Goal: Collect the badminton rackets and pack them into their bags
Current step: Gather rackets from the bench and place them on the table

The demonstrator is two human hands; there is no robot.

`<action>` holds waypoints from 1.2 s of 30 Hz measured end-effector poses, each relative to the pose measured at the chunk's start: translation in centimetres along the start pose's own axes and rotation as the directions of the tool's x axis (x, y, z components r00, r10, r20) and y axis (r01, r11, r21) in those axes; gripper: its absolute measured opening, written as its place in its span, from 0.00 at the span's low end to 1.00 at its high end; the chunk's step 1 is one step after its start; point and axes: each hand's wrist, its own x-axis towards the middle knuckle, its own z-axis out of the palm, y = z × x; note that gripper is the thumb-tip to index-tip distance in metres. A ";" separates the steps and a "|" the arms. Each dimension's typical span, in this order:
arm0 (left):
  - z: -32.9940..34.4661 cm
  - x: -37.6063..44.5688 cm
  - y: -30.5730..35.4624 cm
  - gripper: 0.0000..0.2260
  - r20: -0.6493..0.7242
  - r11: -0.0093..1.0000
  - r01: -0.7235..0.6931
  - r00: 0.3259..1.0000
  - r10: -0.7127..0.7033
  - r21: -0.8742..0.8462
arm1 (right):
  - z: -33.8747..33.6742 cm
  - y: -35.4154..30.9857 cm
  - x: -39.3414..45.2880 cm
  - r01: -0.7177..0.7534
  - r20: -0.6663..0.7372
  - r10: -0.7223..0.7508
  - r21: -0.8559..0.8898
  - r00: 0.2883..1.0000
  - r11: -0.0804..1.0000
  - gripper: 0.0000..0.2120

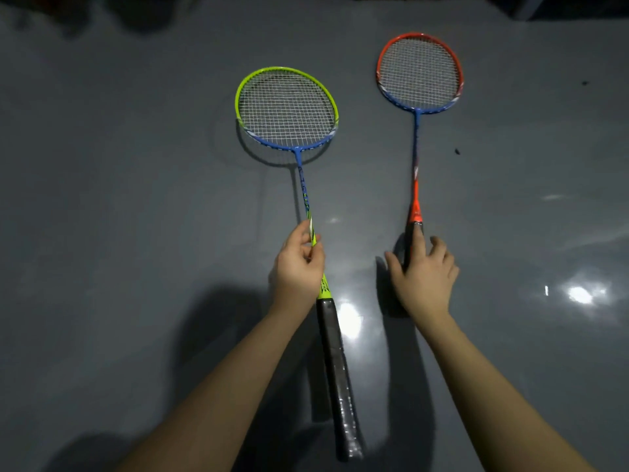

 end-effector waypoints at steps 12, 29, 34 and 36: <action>-0.3 -1.9 1.2 0.20 -0.058 0.999 -0.016 0.998 0.019 0.049 | 0.0 0.3 -4.1 -0.134 0.206 0.090 0.212 0.974 0.968 0.35; -12.9 -8.5 21.5 0.13 -0.033 0.963 -0.268 0.963 0.269 0.008 | -23.2 -12.7 -12.6 -0.143 0.025 0.155 0.549 0.988 0.824 0.28; -17.2 -15.0 36.2 0.12 -0.034 0.960 -0.277 0.960 0.278 0.036 | -39.7 -18.1 -16.1 -0.101 0.009 0.117 0.574 0.993 0.813 0.28; -18.9 -17.5 42.8 0.12 -0.042 0.958 -0.285 0.957 0.287 0.041 | -46.4 -20.3 -17.2 -0.085 0.015 0.094 0.590 0.995 0.803 0.27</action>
